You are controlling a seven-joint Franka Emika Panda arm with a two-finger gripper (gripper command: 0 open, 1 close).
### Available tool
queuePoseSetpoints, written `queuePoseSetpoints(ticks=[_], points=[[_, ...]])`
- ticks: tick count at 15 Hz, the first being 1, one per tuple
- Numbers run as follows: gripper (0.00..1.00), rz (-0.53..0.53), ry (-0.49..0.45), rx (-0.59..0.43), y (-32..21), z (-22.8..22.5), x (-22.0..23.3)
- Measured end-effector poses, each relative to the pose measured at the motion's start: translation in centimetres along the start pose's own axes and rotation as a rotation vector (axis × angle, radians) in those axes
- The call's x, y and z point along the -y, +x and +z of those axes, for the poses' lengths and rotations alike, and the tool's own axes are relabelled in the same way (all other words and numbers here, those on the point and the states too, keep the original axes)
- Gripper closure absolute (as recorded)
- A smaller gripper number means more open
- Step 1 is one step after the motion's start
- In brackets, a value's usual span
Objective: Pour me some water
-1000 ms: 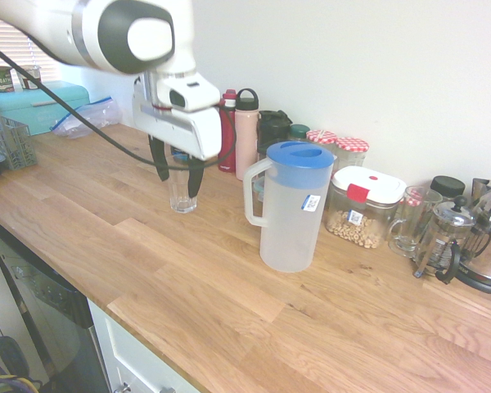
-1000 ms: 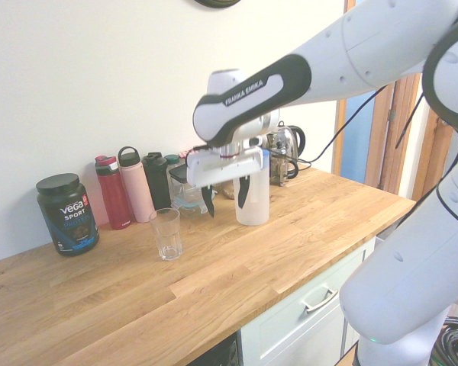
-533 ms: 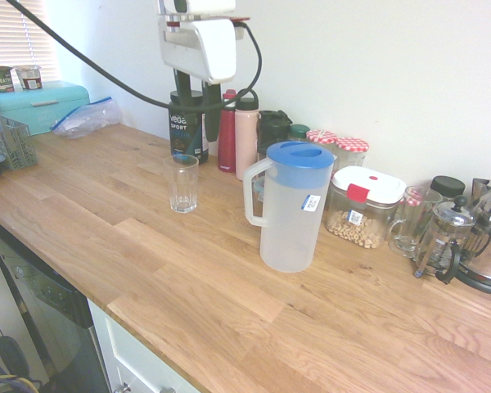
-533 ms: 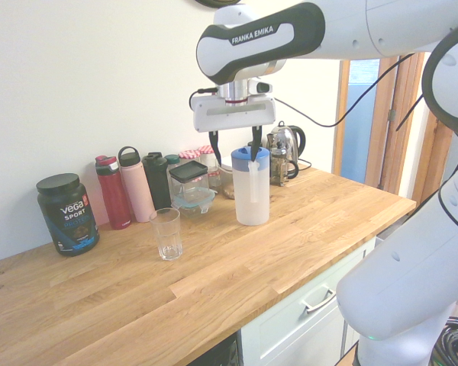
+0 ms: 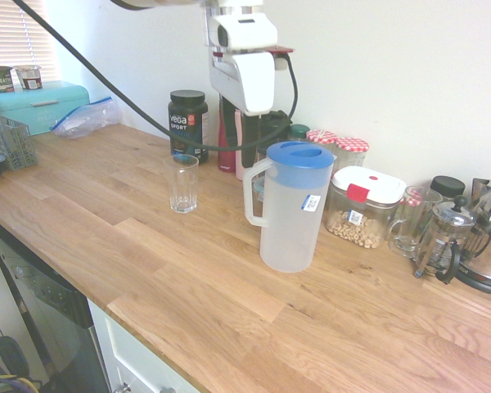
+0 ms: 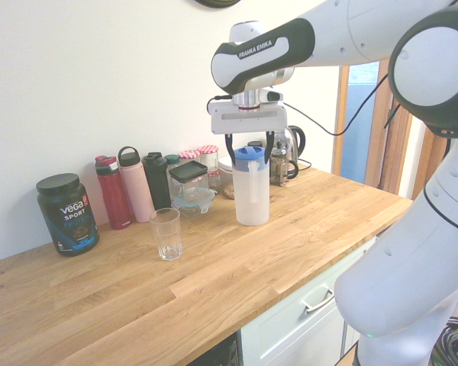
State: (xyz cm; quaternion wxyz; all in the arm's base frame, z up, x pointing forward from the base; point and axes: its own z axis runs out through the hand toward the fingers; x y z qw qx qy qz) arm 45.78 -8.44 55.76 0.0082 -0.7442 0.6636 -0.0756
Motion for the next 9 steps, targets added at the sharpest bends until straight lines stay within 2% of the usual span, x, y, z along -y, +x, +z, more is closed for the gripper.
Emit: queuePoseSetpoints(ticks=[2,3,9], points=[[0.00,0.006,-0.012,0.005,0.7,2.3,0.5],[1.00,0.008,-0.018,0.008,0.9,3.2,0.6],[1.00,-0.026,0.031,-0.006,1.0,5.9,0.8]])
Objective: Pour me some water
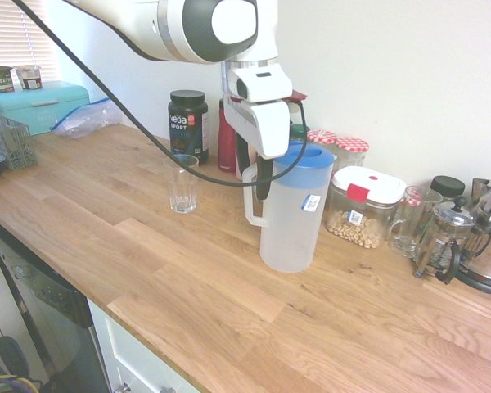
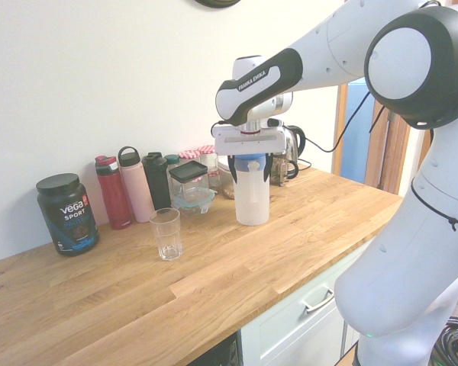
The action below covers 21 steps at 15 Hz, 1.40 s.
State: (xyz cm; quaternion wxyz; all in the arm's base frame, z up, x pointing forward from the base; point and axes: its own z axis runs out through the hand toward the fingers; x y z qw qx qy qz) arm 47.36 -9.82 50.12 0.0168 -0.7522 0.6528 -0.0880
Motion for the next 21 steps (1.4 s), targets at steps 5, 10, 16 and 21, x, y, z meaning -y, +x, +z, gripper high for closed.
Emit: queuePoseSetpoints(ticks=[5,10,16,21], points=[[1.00,-0.026,0.051,-0.011,0.1,0.9,0.5],[1.00,-0.024,0.052,-0.010,0.9,0.9,0.2],[1.00,-0.031,0.020,0.000,0.9,1.2,-0.2],[1.00,-0.032,0.013,-0.001,1.0,1.2,-0.3]])
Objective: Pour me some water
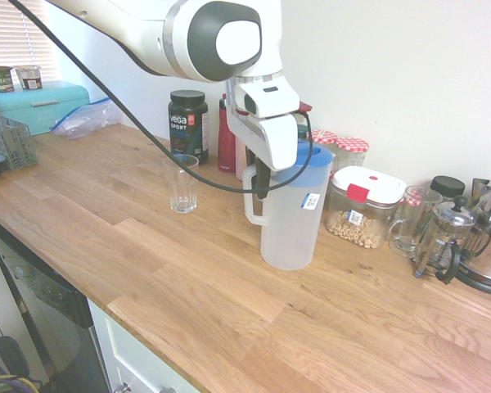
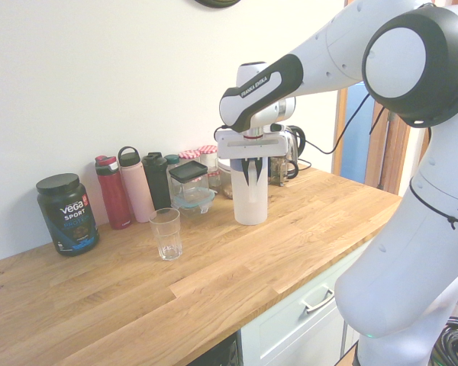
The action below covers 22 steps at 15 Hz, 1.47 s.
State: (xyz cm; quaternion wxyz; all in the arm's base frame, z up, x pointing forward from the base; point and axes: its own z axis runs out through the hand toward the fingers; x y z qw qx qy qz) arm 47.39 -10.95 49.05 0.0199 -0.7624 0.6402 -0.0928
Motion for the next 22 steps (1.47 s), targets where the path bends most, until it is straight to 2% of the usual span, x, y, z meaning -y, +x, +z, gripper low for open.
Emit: queuePoseSetpoints(ticks=[4,10,16,22], points=[[1.00,-0.003,-0.003,-0.004,0.6,-0.7,-0.6],[1.00,-0.111,0.049,-0.008,1.2,-4.7,-2.0],[1.00,-0.446,0.087,0.071,0.1,-7.8,-2.5],[1.00,-0.820,0.051,0.129,-2.1,-8.8,-2.9]])
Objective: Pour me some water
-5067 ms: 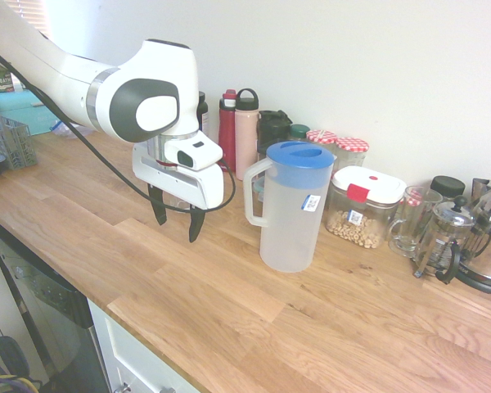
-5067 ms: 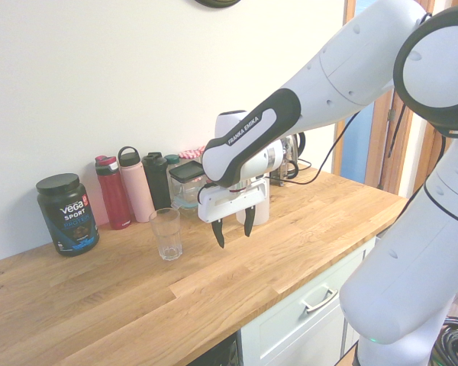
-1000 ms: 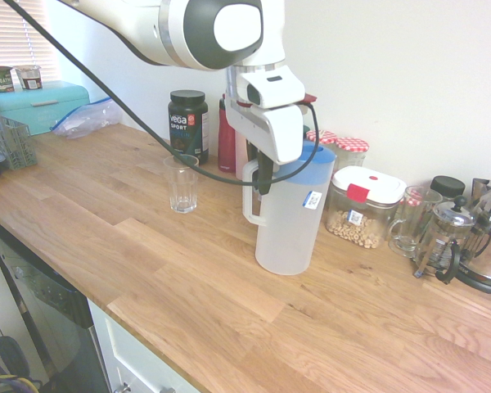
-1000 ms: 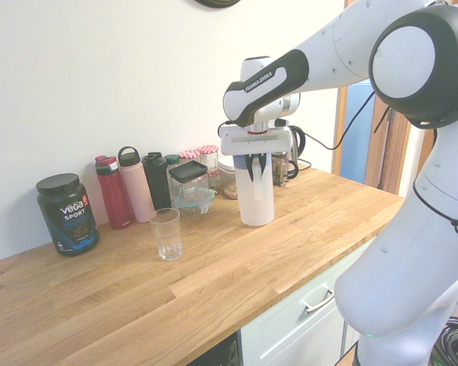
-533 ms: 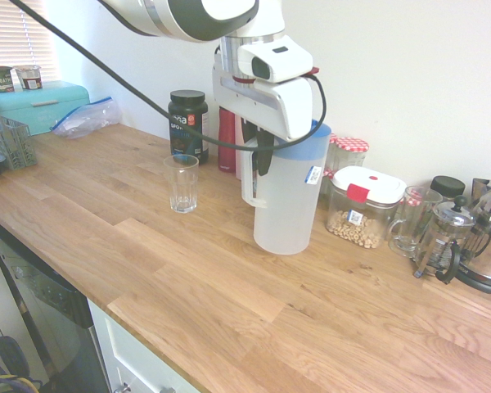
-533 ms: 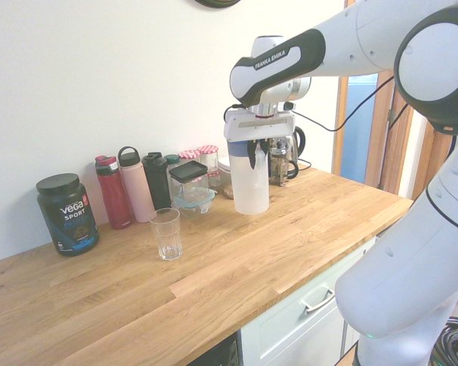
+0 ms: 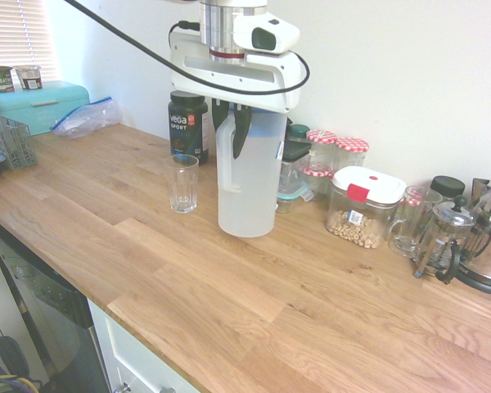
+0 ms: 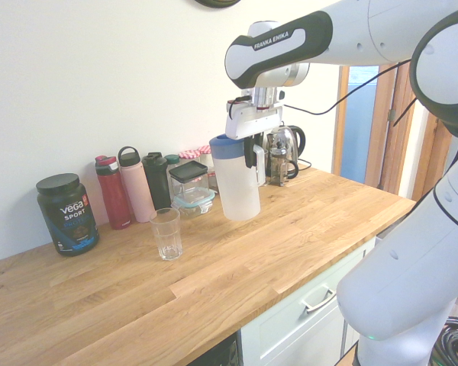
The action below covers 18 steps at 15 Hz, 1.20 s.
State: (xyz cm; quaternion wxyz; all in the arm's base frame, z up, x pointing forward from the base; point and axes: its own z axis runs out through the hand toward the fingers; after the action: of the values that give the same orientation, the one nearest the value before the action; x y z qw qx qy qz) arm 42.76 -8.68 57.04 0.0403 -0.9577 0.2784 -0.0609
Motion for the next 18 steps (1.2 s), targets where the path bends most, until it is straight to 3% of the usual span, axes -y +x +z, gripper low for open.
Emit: queuePoseSetpoints(ticks=[6,10,18], points=[[1.00,-0.355,-0.045,0.088,0.1,-0.3,4.1],[1.00,-0.541,-0.178,0.130,0.5,-0.3,8.0],[1.00,-0.669,-0.414,0.138,-2.8,2.1,15.4]])
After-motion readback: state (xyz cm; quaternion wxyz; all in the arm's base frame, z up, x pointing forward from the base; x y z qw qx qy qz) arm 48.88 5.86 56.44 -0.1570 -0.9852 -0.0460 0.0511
